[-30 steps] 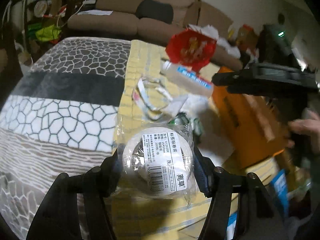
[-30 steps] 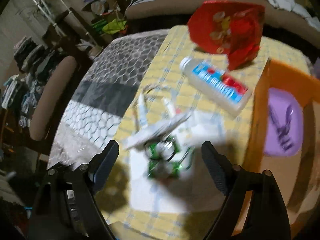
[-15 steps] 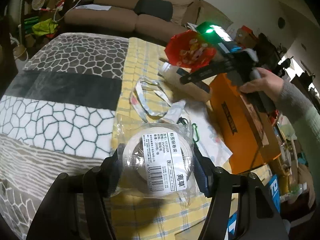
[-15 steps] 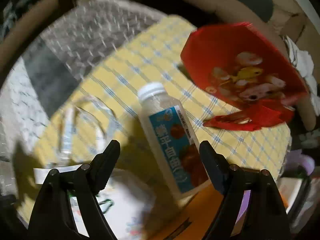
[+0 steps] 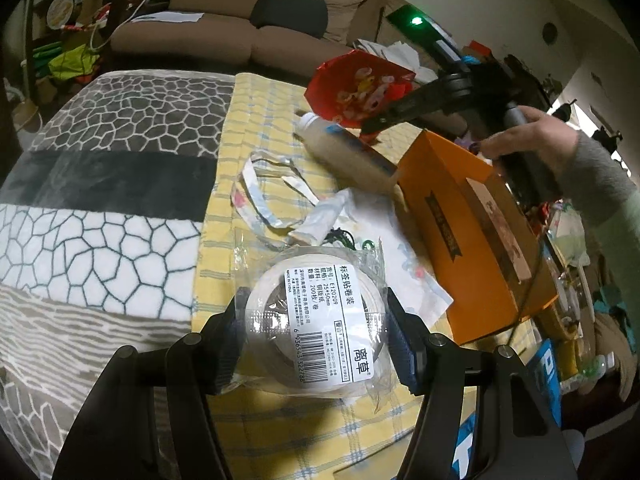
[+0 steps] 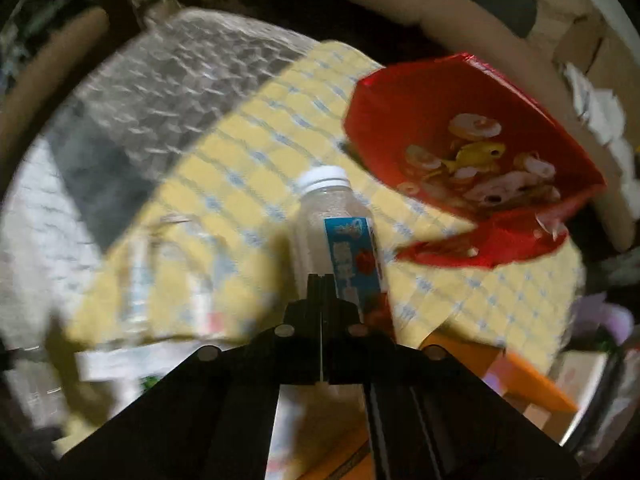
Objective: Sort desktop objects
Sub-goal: 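Hold the tape roll with the left gripper while the right gripper grasps the white juice bottle, then lower the tape roll and juice bottle into the tray box with both grippers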
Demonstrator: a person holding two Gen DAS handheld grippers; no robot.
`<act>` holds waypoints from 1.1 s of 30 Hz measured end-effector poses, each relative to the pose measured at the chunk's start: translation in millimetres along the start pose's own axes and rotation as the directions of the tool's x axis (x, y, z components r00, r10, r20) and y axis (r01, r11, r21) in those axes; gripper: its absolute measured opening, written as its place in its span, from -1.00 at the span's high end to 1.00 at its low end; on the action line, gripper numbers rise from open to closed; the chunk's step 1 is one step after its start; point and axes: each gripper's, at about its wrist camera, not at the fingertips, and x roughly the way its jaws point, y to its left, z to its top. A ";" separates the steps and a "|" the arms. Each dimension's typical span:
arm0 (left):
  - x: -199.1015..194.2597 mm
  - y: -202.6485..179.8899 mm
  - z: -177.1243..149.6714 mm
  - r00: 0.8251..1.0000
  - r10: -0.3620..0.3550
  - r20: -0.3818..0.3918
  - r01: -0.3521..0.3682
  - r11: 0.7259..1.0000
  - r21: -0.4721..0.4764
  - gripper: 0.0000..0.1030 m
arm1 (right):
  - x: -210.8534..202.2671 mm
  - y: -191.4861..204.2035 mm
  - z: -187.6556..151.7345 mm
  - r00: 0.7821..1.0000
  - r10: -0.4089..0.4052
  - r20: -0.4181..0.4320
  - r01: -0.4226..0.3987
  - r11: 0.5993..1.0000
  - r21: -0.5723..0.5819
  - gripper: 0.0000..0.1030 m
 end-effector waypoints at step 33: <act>-9.1 -88.7 -0.3 0.991 -0.134 -0.005 0.133 0.977 0.164 -0.26 | -124.0 -51.8 -136.1 0.980 0.118 0.158 -0.153 0.960 0.234 -0.22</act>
